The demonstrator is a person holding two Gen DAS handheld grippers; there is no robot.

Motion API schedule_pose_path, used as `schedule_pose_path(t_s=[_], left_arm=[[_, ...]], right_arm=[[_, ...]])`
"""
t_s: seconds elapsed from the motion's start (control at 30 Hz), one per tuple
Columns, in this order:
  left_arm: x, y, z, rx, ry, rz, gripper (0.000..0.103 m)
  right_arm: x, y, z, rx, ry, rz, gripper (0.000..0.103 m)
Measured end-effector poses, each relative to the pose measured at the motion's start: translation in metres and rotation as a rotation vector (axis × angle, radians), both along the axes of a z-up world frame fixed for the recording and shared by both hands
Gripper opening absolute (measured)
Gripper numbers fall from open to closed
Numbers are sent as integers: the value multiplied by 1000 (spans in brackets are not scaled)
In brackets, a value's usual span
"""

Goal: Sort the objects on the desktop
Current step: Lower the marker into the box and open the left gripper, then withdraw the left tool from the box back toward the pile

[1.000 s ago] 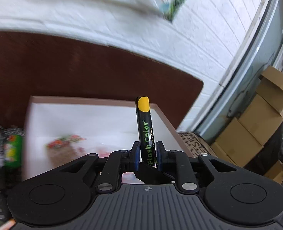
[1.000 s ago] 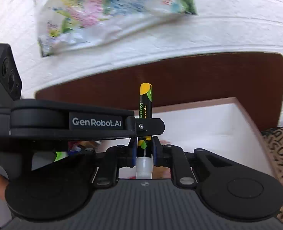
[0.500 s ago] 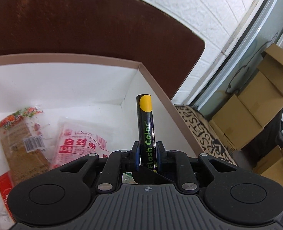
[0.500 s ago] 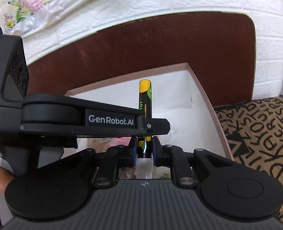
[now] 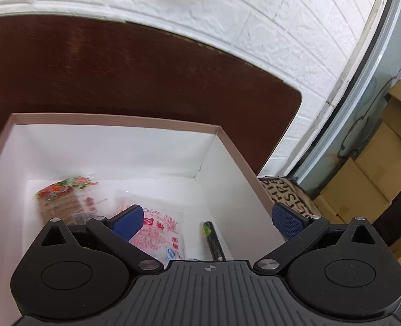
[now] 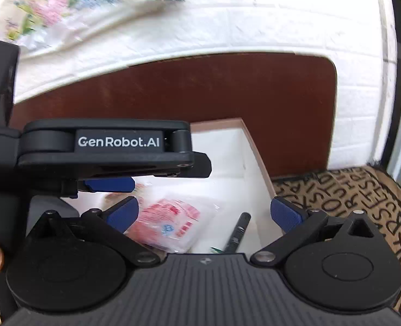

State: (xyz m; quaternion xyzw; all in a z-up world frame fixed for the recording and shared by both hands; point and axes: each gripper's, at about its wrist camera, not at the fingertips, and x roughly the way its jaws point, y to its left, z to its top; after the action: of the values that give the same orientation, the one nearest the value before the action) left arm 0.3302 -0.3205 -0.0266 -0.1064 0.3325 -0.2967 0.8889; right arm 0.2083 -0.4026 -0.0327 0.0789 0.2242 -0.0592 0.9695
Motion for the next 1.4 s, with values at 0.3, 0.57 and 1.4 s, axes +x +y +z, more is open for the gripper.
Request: schedule_pose_path(t_s=[0.3,0.57,1.4], left_arm=[[-64,28,21,73,-71,29,103],[-132,64,34,181,-168,66,103],[-289,240,27,374,-287,303,103]], right_arm=[[-37,38,18,-87,17,47,103],[-71,77,31,-111,49,21,103],[-172,260,28,-45,72,171,103]])
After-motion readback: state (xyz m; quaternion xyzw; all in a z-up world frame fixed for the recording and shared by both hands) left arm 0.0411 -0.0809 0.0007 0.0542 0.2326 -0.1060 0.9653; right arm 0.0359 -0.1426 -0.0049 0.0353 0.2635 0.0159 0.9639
